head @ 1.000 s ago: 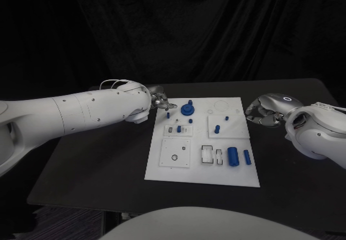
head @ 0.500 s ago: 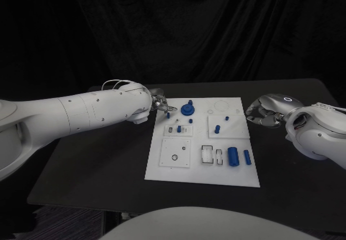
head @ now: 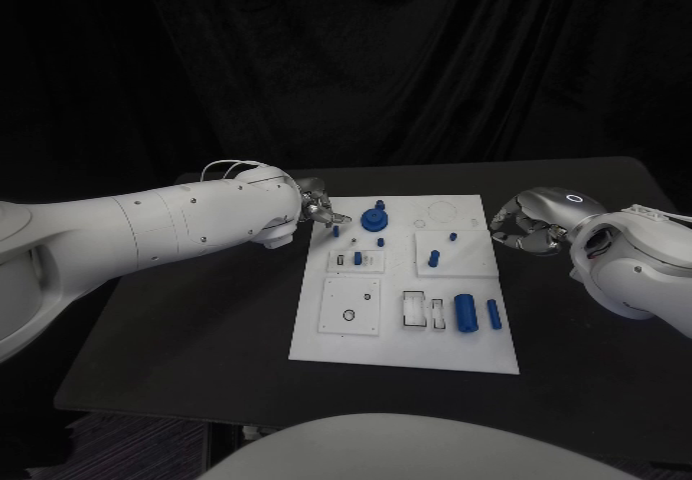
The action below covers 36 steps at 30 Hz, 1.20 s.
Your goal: Assemble the parts on the task board
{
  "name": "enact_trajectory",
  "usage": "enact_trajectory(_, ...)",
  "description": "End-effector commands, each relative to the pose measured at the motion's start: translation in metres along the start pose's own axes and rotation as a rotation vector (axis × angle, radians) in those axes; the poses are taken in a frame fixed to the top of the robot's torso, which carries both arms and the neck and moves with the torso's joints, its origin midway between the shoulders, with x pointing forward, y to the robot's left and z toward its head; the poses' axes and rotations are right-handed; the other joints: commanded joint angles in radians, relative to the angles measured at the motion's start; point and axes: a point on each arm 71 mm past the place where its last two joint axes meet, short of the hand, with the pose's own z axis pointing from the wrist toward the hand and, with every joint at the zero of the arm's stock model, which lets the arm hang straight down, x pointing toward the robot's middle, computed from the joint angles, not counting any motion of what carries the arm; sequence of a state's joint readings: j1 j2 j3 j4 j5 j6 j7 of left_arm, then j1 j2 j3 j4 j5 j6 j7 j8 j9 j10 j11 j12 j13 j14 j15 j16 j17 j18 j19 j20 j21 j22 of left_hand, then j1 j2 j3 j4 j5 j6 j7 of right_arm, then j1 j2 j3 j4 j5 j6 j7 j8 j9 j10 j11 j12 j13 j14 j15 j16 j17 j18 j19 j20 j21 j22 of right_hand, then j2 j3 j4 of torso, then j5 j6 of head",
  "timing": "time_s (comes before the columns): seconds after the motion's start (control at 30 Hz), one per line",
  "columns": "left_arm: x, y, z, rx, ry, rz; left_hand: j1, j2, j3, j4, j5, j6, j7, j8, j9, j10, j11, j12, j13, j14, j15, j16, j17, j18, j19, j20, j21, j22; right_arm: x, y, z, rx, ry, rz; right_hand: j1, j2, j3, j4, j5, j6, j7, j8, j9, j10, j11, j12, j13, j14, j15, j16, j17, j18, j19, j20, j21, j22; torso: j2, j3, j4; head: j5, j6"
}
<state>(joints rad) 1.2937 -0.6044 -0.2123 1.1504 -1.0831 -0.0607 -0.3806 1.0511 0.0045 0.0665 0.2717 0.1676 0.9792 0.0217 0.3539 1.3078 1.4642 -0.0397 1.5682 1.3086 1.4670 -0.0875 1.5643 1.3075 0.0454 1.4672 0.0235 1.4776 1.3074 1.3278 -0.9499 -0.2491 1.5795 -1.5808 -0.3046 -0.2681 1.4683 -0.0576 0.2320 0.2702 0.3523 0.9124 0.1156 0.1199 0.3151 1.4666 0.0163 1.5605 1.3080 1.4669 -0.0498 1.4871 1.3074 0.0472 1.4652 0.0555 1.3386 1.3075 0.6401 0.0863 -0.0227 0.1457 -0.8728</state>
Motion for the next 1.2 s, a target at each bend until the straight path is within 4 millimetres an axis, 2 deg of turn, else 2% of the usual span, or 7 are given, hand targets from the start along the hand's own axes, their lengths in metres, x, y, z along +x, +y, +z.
enact_trajectory(0.03,0.001,0.001,0.0,0.001,-0.001,-0.002,0.007,0.005,-0.01,-0.001,0.003,0.001,0.0,0.014,0.032,0.107,-0.006,0.003,0.262,0.104,-0.006,0.006,0.263,-0.008,0.019,-0.003,-0.001,0.155,0.001,-0.001,0.0,0.011,0.006,-0.006,0.001,0.007,0.003,0.002,0.004,0.001,0.002,-0.005,-0.001,0.078,0.009,-0.006,0.238,0.083,0.006,-0.004,0.191,0.008,0.014,0.008,-0.007,0.189,0.0,-0.0002,-0.0002,0.0,0.0)
enact_trajectory(0.17,0.0,0.004,0.001,-0.005,-0.003,-0.003,0.01,0.007,-0.014,-0.002,0.005,0.002,-0.001,0.027,0.033,0.107,-0.007,0.003,0.262,0.104,-0.007,0.006,0.263,-0.007,0.018,-0.004,-0.003,0.154,0.002,-0.001,0.0,0.012,0.008,-0.007,0.001,0.007,0.003,0.002,0.004,0.001,0.002,-0.005,-0.001,0.078,0.009,-0.006,0.238,0.083,0.006,-0.004,0.191,0.008,0.014,0.008,-0.007,0.189,0.0,-0.0003,-0.0003,0.0,0.0)
enact_trajectory(0.43,0.002,0.005,0.003,-0.012,0.008,0.0,0.015,0.01,-0.019,-0.001,0.008,-0.014,0.001,0.028,0.031,0.107,-0.006,0.003,0.262,0.104,-0.007,0.006,0.263,-0.007,0.017,-0.004,-0.004,0.154,0.002,-0.001,0.0,0.012,0.01,-0.008,0.001,0.007,0.003,0.002,0.004,0.001,0.002,-0.005,-0.001,0.078,0.009,-0.006,0.238,0.083,0.006,-0.004,0.191,0.008,0.014,0.008,-0.007,0.189,0.0,-0.0007,-0.0002,-0.001,0.0)
enact_trajectory(0.8,0.008,0.007,0.006,-0.021,0.026,0.003,0.02,0.016,-0.022,-0.001,0.015,-0.027,0.002,0.027,0.029,0.107,-0.005,0.003,0.262,0.104,-0.006,0.006,0.263,-0.006,0.016,-0.004,-0.005,0.153,0.002,0.0,0.0,0.013,0.012,-0.008,0.001,0.007,0.004,0.002,0.005,0.0,0.002,-0.005,-0.002,0.075,0.009,-0.008,0.235,0.083,0.006,-0.005,0.19,0.008,0.013,0.008,-0.008,0.189,0.0,-0.0003,-0.0009,-0.002,0.0)
enact_trajectory(1.2,0.011,0.007,0.007,-0.017,0.04,0.007,0.029,0.026,-0.027,0.001,0.04,-0.041,0.006,0.014,0.024,0.107,-0.002,0.003,0.262,0.104,-0.003,0.006,0.263,-0.006,0.015,-0.002,-0.008,0.152,0.003,0.0,0.0,0.012,0.014,-0.008,0.001,0.007,0.004,0.002,0.005,0.0,0.002,-0.005,-0.002,0.075,0.009,-0.008,0.235,0.083,0.006,-0.005,0.19,0.008,0.013,0.008,-0.008,0.189,0.0,0.0001,-0.001,-0.001,0.0)
